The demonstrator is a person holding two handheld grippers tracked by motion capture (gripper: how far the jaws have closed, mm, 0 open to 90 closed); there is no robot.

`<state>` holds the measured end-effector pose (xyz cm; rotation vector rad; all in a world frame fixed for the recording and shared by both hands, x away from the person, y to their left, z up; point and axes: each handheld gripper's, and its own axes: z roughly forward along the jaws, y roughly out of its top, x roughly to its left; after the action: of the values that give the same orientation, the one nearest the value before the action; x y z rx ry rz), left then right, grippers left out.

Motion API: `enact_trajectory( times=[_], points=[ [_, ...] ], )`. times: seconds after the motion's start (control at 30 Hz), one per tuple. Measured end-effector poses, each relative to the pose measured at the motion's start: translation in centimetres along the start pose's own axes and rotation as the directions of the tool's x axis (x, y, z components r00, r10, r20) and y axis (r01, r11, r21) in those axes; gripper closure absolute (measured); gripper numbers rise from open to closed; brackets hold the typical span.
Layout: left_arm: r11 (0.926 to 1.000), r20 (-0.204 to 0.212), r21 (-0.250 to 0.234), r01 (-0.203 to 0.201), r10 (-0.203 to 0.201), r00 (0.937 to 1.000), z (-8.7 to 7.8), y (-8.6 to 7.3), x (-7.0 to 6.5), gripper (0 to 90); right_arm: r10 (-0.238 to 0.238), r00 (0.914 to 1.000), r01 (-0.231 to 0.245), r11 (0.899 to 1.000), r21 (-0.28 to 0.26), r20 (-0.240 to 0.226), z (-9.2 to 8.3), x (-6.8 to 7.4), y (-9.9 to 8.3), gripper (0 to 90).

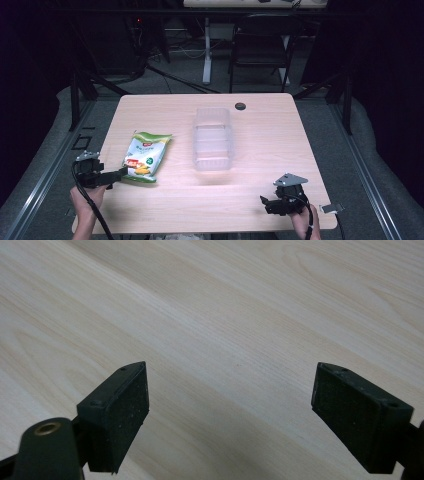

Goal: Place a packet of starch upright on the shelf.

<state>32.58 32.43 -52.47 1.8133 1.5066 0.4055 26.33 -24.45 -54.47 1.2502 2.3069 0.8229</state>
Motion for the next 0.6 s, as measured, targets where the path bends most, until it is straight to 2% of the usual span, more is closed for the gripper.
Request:
enact_trajectory(
  times=[0.03, 0.1, 0.2, 0.3, 0.43, 0.5, 0.6],
  points=[
    [1.0000, 0.000, -0.006, -0.005, 0.005, 1.0000, 0.09, 0.06, -0.09, 0.0, 0.012, 0.9999, -0.012, 1.000, -0.010, -0.010, -0.01, -0.04, 0.00, 14.8],
    [0.9999, 0.004, -0.003, -0.015, 0.015, 0.9999, 0.24, 0.11, -0.22, 0.0, 0.035, 0.9994, -0.035, 0.999, -0.018, 0.004, -0.11, -0.12, 0.10, 14.8],
    [0.9995, 0.010, -0.002, -0.032, 0.032, 0.9994, 0.39, 0.13, -0.27, 0.0, 0.075, 0.9971, -0.075, 0.997, -0.022, -0.012, -0.01, -0.40, 0.22, 14.8],
    [0.9992, 0.015, 0.002, -0.039, 0.039, 0.9991, 0.35, 0.20, -0.11, 0.0, 0.113, 0.9936, -0.113, 0.994, -0.012, 0.004, 0.19, -0.55, 0.30, 14.8],
    [0.9994, 0.022, -0.014, -0.033, 0.033, 0.9992, 0.41, 0.30, -0.19, 0.0, 0.111, 0.9938, -0.111, 0.994, 0.001, 0.003, 0.17, -0.58, 0.30, 14.8],
    [0.9990, 0.026, -0.006, -0.045, 0.045, 0.9986, 0.38, 0.40, -0.24, 0.0, 0.116, 0.9932, -0.116, 0.993, 0.015, 0.009, 0.29, -0.42, 0.39, 14.8],
    [0.9983, 0.028, -0.020, -0.055, 0.056, 0.9980, 0.47, 0.74, -0.21, 0.0, 0.106, 0.9944, -0.106, 0.993, 0.051, 0.001, 0.66, -0.31, 0.52, 14.8]
  ],
)
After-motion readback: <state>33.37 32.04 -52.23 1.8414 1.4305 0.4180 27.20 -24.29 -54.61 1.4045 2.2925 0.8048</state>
